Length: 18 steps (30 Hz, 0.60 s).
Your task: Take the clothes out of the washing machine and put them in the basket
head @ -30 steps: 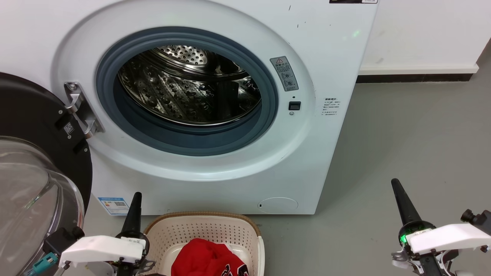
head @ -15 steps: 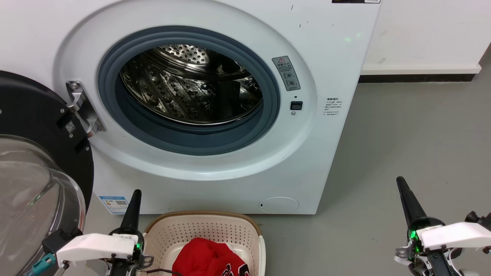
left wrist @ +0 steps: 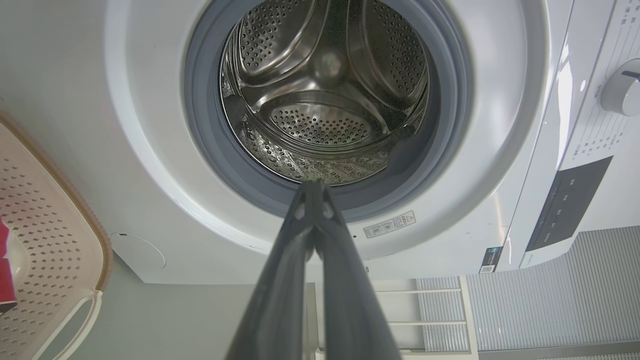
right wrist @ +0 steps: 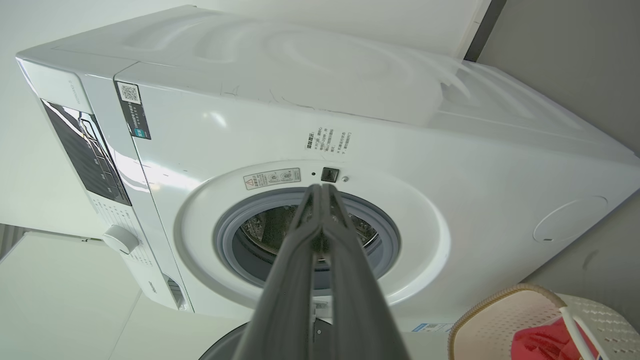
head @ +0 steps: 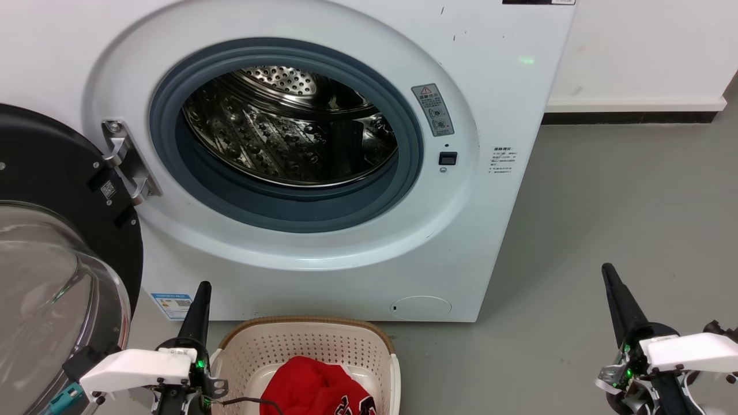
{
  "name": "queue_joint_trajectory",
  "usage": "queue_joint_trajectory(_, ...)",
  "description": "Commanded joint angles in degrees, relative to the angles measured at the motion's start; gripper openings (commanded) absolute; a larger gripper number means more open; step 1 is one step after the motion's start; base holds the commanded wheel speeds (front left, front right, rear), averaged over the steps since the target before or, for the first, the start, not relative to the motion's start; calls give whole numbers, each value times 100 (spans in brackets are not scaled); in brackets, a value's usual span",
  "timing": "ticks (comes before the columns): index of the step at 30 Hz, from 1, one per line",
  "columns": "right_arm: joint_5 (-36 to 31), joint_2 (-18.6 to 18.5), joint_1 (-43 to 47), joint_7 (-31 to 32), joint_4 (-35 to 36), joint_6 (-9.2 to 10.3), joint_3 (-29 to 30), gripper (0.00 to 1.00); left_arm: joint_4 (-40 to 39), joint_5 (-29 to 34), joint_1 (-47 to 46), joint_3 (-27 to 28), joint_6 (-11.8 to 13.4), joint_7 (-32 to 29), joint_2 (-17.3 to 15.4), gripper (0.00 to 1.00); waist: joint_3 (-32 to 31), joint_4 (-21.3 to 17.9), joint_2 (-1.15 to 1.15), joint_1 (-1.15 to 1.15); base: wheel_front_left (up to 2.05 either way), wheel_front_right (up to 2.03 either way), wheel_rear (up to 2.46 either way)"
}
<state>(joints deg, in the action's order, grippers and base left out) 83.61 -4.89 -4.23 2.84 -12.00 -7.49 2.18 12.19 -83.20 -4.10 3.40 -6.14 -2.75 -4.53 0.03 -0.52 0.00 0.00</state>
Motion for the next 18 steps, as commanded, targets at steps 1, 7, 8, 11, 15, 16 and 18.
queue_joint_trajectory(1,111,-3,-123,22,-11,-1,24,0,-1,-97,-120,21,-45,-22,9,0,1,2,0,0,0,0,0)
queue_joint_trajectory(7,378,6,-139,60,-63,-1,71,0,55,-361,-136,60,-69,-94,25,0,4,15,0,0,0,0,0)
queue_joint_trajectory(8,424,8,-147,71,-70,0,79,0,63,-402,-142,68,-77,-106,27,0,5,17,0,0,0,0,0)
queue_joint_trajectory(11,554,12,-166,92,-95,0,101,0,86,-531,-166,88,-98,-131,34,0,7,23,0,0,0,0,0)
queue_joint_trajectory(15,719,18,-188,116,-127,0,134,0,122,-696,-192,115,-112,-178,41,0,9,31,0,0,0,0,0)
queue_joint_trajectory(16,759,20,-191,125,-137,0,142,0,129,-734,-198,121,-113,-183,43,0,10,33,0,0,0,0,0)
queue_joint_trajectory(18,843,23,-204,137,-154,0,156,0,146,-812,-205,135,-125,-204,47,0,11,37,0,0,0,0,0)
